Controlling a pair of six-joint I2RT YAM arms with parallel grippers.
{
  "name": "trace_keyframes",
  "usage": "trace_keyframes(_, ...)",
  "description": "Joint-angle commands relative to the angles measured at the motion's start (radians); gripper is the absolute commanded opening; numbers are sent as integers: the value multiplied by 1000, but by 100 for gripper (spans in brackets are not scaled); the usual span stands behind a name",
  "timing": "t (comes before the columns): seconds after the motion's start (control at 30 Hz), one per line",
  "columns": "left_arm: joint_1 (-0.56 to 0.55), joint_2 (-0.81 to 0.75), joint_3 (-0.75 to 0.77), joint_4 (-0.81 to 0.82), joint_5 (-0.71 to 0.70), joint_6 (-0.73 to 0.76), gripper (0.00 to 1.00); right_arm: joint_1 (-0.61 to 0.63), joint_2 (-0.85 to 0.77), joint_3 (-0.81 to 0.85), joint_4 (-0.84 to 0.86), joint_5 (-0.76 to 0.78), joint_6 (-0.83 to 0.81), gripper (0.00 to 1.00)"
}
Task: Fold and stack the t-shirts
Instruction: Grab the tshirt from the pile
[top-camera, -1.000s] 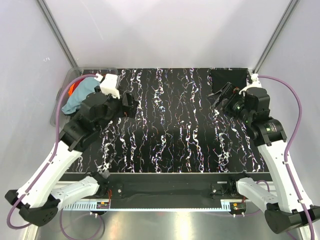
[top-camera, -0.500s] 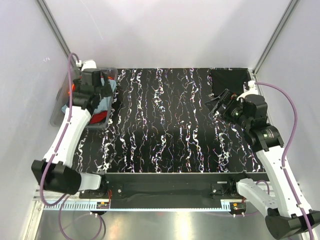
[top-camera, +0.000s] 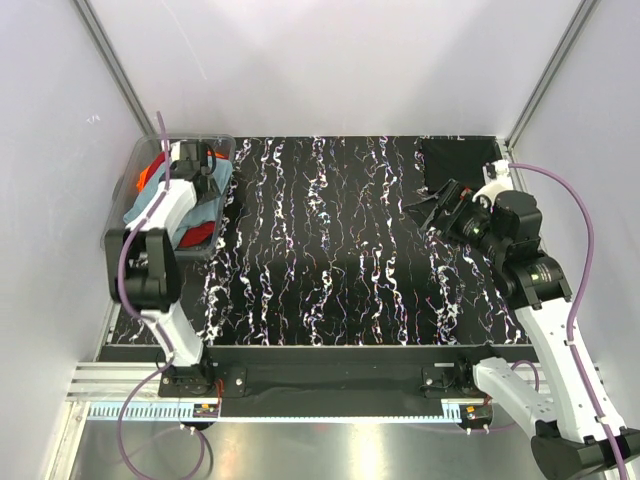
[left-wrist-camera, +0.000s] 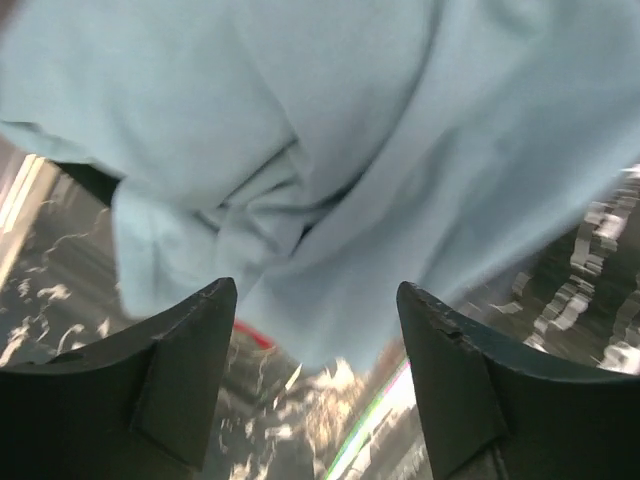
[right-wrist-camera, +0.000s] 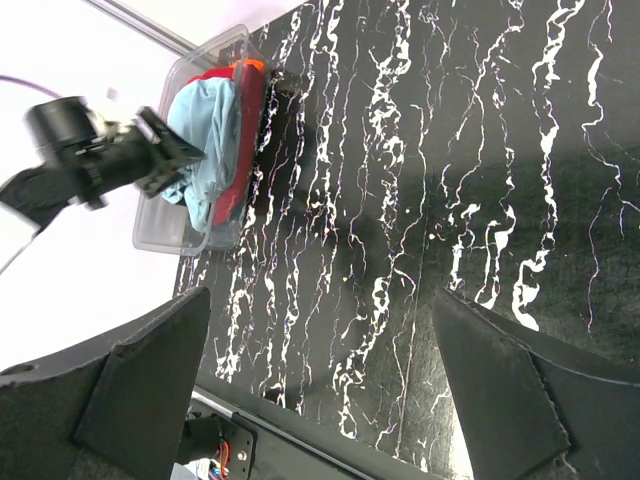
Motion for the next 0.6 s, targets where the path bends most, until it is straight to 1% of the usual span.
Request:
trace_keyframes(0.0, 30, 85, 105, 78, 3, 26, 66, 5, -29, 6, 46, -11, -30, 100)
trace_keyframes(0.07, 30, 105, 143, 64, 20, 55, 60, 5, -30, 1, 47, -5, -30, 100)
trace_keyframes(0.1, 30, 107, 146, 66, 18, 61, 55, 3, -26, 0, 47, -5, -28, 100)
trace_keyframes(0.13, 30, 108, 149, 69, 16, 66, 37, 5, -24, -2, 47, -5, -28, 100)
trace_keyframes(0.2, 30, 116, 166, 57, 18, 76, 21, 5, -6, 3, 46, -6, -28, 100)
trace_keyframes(0.23, 30, 112, 172, 46, 23, 78, 8, 5, -1, 10, 46, -8, -28, 100)
trace_keyframes(0.27, 28, 102, 178, 37, 45, 92, 0, 5, 6, 15, 44, -9, -28, 100)
trace_keyframes(0.33, 18, 47, 206, 15, 46, 110, 0, 5, 7, 17, 44, -6, -25, 100)
trace_keyframes(0.4, -24, -28, 240, 5, -14, 159, 0, 5, 0, 9, 46, 1, -18, 100)
trace_keyframes(0.47, -56, -71, 327, -8, -63, 207, 0, 5, -4, 3, 47, 5, 1, 100)
trace_keyframes(0.5, -88, -104, 403, -20, -71, 254, 0, 5, -6, 4, 47, 2, 4, 99)
trace_keyframes(0.53, -107, -122, 440, -22, -83, 277, 0, 5, -4, 12, 46, 0, 4, 98)
trace_keyframes(0.57, -151, -137, 473, -19, -141, 318, 0, 5, -4, 15, 46, 3, 1, 98)
